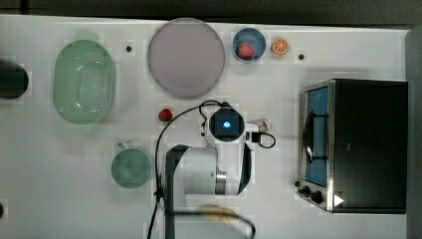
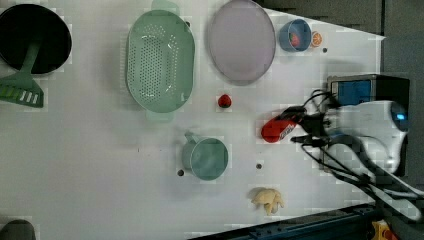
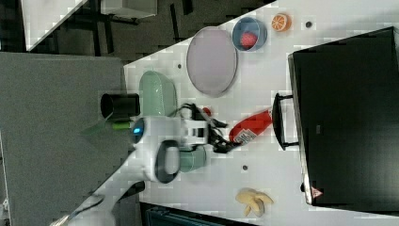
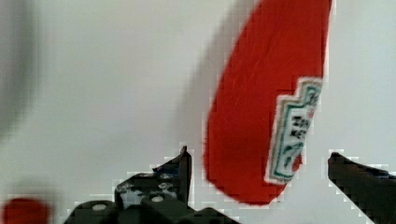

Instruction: Pick Ketchup from oven and place it on table.

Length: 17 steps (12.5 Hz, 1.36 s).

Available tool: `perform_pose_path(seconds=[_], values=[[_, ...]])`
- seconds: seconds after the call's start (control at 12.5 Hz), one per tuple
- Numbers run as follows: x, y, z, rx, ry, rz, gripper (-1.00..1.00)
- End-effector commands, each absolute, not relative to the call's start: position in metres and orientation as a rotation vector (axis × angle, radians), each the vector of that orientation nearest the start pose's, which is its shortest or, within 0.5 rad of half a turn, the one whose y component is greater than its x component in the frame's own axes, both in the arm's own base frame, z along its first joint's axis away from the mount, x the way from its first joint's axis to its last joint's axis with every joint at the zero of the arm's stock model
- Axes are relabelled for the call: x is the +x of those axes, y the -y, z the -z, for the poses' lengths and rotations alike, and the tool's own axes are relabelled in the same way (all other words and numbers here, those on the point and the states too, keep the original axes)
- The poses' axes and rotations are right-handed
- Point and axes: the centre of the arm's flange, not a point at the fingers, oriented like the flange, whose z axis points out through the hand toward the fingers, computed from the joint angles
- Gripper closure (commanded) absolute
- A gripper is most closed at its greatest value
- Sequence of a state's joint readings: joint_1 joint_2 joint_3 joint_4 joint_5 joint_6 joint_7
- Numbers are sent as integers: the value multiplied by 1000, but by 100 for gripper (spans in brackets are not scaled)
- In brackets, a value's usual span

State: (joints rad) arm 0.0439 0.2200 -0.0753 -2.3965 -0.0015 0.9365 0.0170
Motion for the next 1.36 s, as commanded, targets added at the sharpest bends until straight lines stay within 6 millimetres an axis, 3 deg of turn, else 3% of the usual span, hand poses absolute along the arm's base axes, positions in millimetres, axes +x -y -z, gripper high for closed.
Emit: perform_pose_path(seconds=[0.08,0.48,0.8,0.96,1.36], values=[[530,15,-353,-2817,-1319,80,-100],[533,13,-519,-2802,-1294,107,-100],[533,10,-610,-2792,-1272,161,-100],[527,11,-620,-2806,-1282,108,-100],[529,10,-614,-2814,-1283,88,-100]])
